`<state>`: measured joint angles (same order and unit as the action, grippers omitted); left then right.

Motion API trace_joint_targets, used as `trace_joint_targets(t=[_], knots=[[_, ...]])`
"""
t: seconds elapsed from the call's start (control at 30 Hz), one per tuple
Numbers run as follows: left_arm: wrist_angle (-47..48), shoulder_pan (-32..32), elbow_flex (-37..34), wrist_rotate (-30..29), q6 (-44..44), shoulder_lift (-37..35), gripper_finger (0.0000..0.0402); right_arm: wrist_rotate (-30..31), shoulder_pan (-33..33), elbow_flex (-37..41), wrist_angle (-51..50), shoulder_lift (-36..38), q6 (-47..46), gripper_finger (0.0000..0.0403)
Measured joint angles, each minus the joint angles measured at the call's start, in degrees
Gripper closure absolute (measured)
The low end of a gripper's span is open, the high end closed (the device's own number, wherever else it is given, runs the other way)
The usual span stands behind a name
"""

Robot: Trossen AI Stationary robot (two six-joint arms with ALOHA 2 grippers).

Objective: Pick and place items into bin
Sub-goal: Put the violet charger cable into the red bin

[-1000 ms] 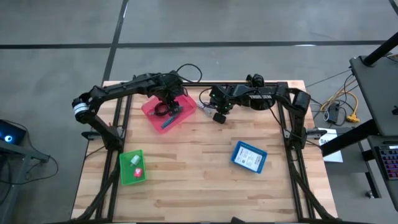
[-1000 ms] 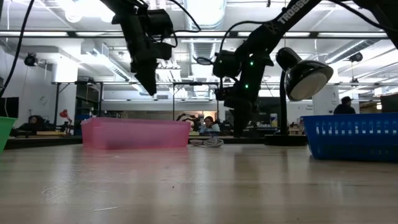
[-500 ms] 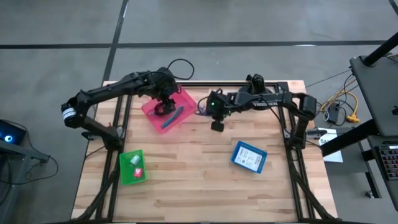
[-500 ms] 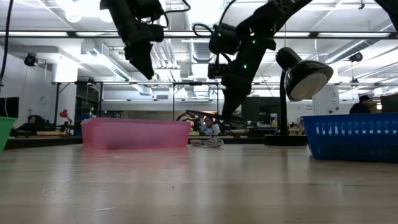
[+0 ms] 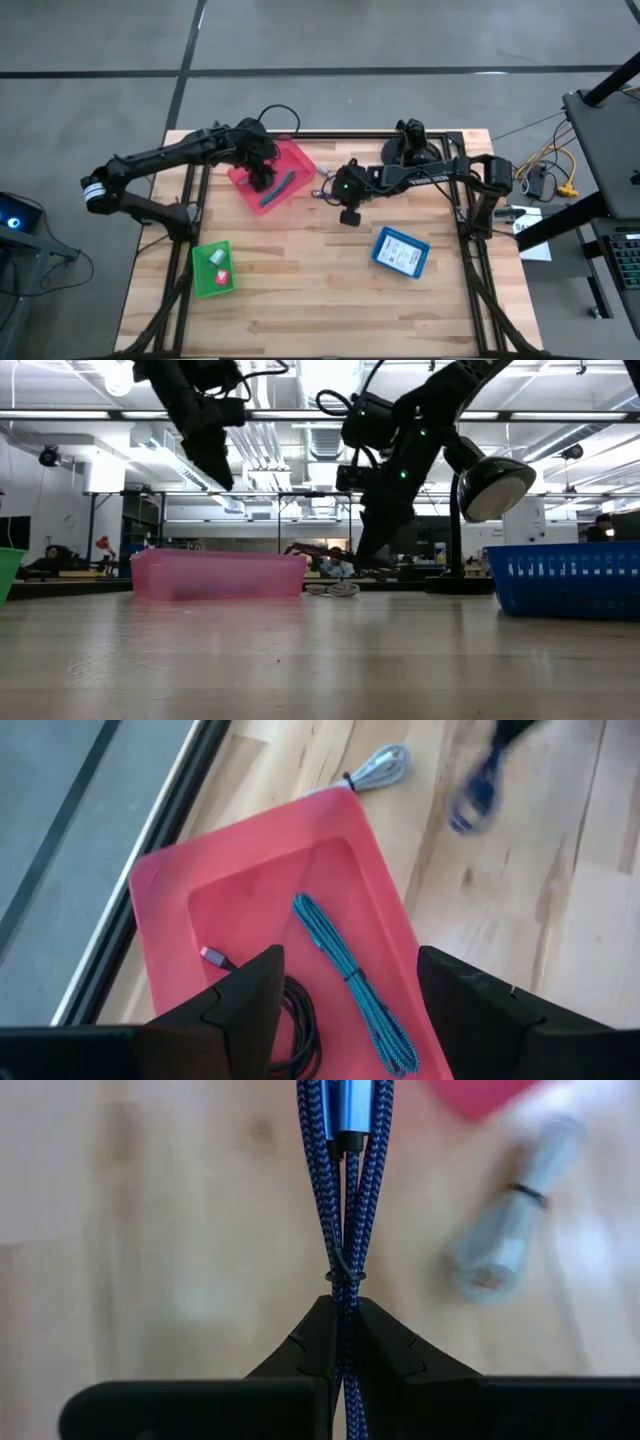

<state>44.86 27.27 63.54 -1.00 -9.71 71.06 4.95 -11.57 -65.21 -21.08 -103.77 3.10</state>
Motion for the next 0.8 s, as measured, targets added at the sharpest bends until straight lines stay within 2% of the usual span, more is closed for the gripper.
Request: trace_joint_targets(t=[0.07, 0.13, 0.37, 0.47, 0.63, 0.8], knots=[[-1.0, 0.0, -1.9, 0.0, -0.2, -1.3, 0.0188, 2.6, -0.1, 1.8, 3.1, 0.8, -1.3, 0.039], [-1.6, 0.0, -3.4, 0.0, -0.2, -2.6, 0.0188, 2.5, -0.1, 3.7, 5.7, 2.1, -1.3, 0.039], [-10.5, 0.0, -7.3, 1.8, -0.1, -6.0, 0.0188, -3.0, 1.7, 10.8, 20.7, 9.7, 1.1, 0.039], [-18.6, 0.0, -9.9, 5.9, -1.4, -6.6, 0.0188, -3.3, 2.6, 16.7, 33.7, 13.0, 2.2, 0.039], [-32.7, 0.0, -13.7, 13.3, -4.3, -6.6, 0.0188, -3.6, 2.8, 28.0, 62.1, 14.9, 3.2, 0.039], [-47.5, 0.0, -17.8, 24.6, -4.4, -4.9, 0.0188, -3.9, 2.9, 35.1, 77.6, 14.3, 6.4, 0.039]])
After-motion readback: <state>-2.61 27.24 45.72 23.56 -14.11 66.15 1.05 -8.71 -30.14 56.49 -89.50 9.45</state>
